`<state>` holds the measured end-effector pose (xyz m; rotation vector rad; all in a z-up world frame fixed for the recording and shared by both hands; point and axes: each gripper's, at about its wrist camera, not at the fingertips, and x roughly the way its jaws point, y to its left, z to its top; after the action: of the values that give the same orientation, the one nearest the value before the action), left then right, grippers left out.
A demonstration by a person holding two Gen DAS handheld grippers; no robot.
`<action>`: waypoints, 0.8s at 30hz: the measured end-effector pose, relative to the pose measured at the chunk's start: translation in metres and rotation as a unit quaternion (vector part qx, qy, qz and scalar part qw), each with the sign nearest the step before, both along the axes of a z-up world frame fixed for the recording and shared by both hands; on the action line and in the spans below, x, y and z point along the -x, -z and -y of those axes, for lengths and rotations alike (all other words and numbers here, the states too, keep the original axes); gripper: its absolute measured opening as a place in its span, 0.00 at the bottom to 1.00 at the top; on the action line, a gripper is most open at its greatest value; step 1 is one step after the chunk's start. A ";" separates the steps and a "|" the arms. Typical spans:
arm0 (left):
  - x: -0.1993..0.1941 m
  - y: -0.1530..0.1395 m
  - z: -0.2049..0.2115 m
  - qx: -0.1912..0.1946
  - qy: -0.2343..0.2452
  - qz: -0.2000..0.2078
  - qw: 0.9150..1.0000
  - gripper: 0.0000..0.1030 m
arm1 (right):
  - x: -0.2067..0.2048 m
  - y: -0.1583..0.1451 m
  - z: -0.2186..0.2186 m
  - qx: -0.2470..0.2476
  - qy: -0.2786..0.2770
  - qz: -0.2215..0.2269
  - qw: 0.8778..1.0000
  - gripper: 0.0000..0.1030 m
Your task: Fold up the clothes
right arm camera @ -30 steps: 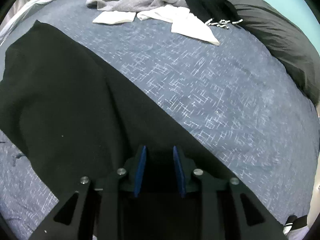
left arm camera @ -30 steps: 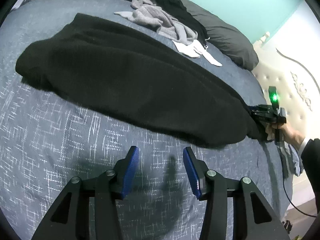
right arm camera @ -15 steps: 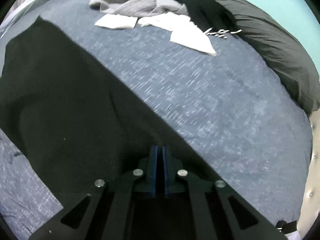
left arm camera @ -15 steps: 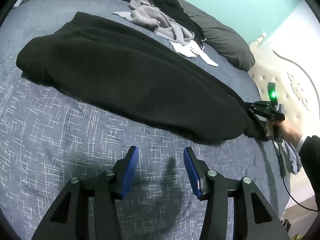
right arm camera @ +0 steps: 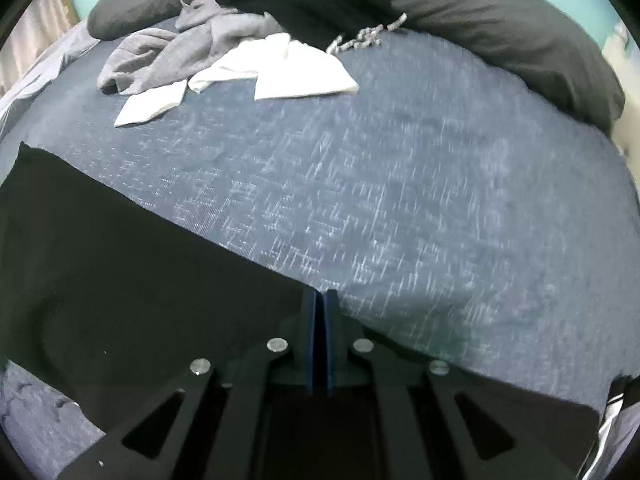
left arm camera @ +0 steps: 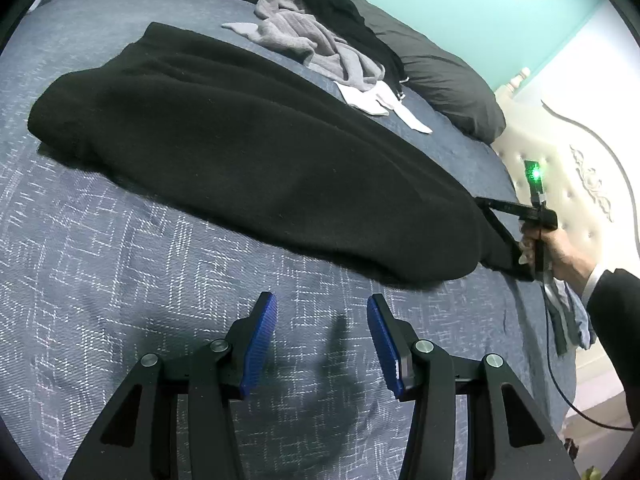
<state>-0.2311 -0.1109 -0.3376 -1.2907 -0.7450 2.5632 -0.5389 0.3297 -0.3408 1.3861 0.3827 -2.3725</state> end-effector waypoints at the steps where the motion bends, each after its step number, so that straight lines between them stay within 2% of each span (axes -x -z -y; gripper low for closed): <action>1: 0.000 0.000 0.000 0.000 0.000 0.000 1.000 0.50 | 0.000 -0.005 -0.005 0.008 0.010 -0.009 1.000 0.03; 4: 0.000 -0.001 0.000 -0.002 0.001 0.000 1.000 0.50 | -0.001 -0.021 -0.027 0.040 0.042 -0.030 0.998 0.08; 6: 0.000 -0.002 0.000 -0.003 0.001 -0.002 1.000 0.50 | -0.005 -0.028 -0.046 0.050 0.058 -0.033 0.997 0.15; 7: 0.000 -0.002 0.000 -0.004 0.001 -0.002 1.000 0.50 | -0.008 -0.029 -0.054 0.046 0.061 -0.030 0.997 0.30; 8: 0.000 -0.002 0.000 -0.005 0.001 -0.001 1.000 0.50 | -0.011 -0.025 -0.058 0.029 0.056 -0.021 0.998 0.36; 12: 0.000 -0.002 -0.003 -0.005 0.004 0.000 1.000 0.50 | -0.023 -0.005 -0.066 -0.021 0.033 0.014 0.999 0.39; 14: 0.000 -0.001 -0.005 -0.003 0.007 0.000 1.000 0.50 | -0.028 0.008 -0.063 -0.049 0.024 0.017 0.998 0.39; 16: 0.000 -0.001 -0.006 -0.002 0.008 0.001 1.000 0.50 | -0.033 0.013 -0.061 -0.053 0.019 0.004 0.998 0.34; 17: 0.000 -0.001 -0.006 -0.003 0.007 0.001 1.000 0.50 | -0.034 0.014 -0.060 -0.053 0.018 -0.002 0.998 0.14; 18: 0.000 -0.001 -0.005 -0.003 0.006 0.001 1.000 0.50 | -0.034 0.015 -0.060 -0.054 0.018 -0.003 0.998 0.06; 20: 0.000 0.000 -0.005 -0.003 0.004 0.002 1.000 0.50 | -0.035 0.018 -0.059 -0.056 0.018 -0.006 0.998 0.00; 24: -0.001 0.001 -0.004 -0.003 0.004 0.003 1.000 0.50 | -0.031 0.006 -0.062 -0.050 0.037 -0.041 0.997 0.00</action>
<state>-0.2301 -0.1068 -0.3384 -1.2969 -0.7478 2.5502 -0.5078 0.3920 -0.3472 1.3716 0.4867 -2.5086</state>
